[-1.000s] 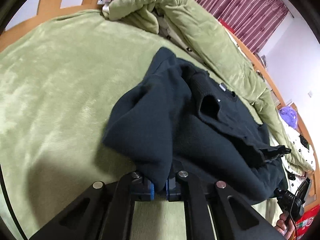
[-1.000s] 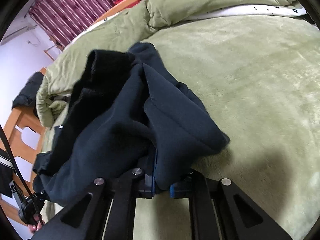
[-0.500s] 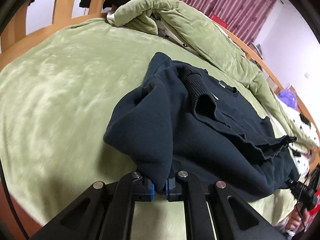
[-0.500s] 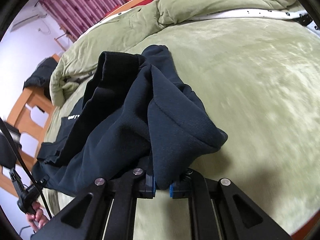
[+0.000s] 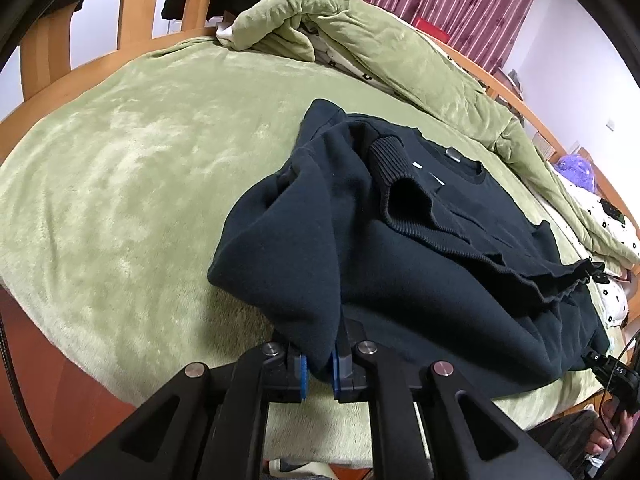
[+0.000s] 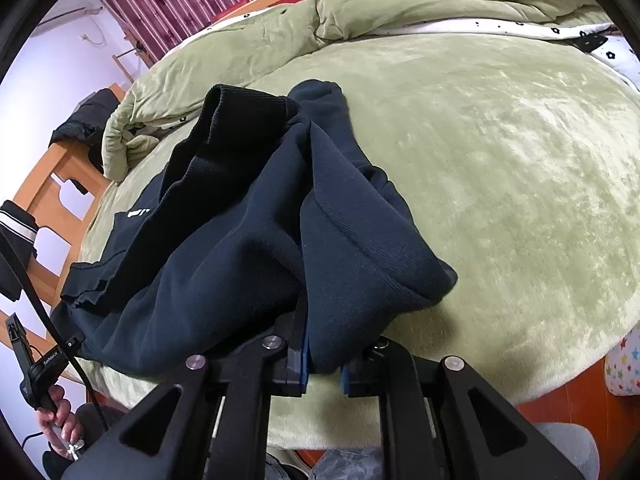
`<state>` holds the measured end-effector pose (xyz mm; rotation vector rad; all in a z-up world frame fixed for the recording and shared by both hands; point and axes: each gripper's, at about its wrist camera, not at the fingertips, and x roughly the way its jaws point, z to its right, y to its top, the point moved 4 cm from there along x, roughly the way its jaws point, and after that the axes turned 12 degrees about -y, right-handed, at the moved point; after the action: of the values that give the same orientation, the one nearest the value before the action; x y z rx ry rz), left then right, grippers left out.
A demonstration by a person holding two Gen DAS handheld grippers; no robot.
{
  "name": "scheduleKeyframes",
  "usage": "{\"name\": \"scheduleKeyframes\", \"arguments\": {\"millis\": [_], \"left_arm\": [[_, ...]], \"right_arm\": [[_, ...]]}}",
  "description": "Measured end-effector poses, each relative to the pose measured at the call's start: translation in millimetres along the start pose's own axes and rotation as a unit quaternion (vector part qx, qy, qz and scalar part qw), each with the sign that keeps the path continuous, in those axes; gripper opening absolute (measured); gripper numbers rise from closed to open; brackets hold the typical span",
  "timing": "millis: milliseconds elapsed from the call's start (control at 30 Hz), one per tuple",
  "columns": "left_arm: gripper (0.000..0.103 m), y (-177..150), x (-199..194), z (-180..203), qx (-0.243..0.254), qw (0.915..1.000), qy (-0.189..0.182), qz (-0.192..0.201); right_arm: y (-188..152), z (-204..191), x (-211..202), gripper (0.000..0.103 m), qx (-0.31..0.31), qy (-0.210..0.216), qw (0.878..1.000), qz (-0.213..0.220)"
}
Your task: Fold small clothes
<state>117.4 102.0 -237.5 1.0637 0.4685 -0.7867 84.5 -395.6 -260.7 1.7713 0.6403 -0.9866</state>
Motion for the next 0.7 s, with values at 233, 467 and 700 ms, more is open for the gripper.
{"name": "scheduleKeyframes", "arguments": {"millis": [233, 467, 700], "left_arm": [[0.023, -10.6, -9.7, 2.1, 0.019, 0.9990, 0.038, -0.011], [0.054, -20.5, -28.9, 6.9, 0.028, 0.9992, 0.029, -0.004], [0.057, -8.4, -39.5, 25.5, 0.038, 0.9992, -0.008, 0.009]], "right_arm": [[-9.8, 12.5, -21.5, 0.037, -0.031, -0.028, 0.999, 0.015], [-10.2, 23.5, -49.9, 0.050, -0.035, -0.034, 0.998, 0.050], [2.1, 11.3, -63.4, 0.051, -0.038, -0.012, 0.997, 0.063]]}}
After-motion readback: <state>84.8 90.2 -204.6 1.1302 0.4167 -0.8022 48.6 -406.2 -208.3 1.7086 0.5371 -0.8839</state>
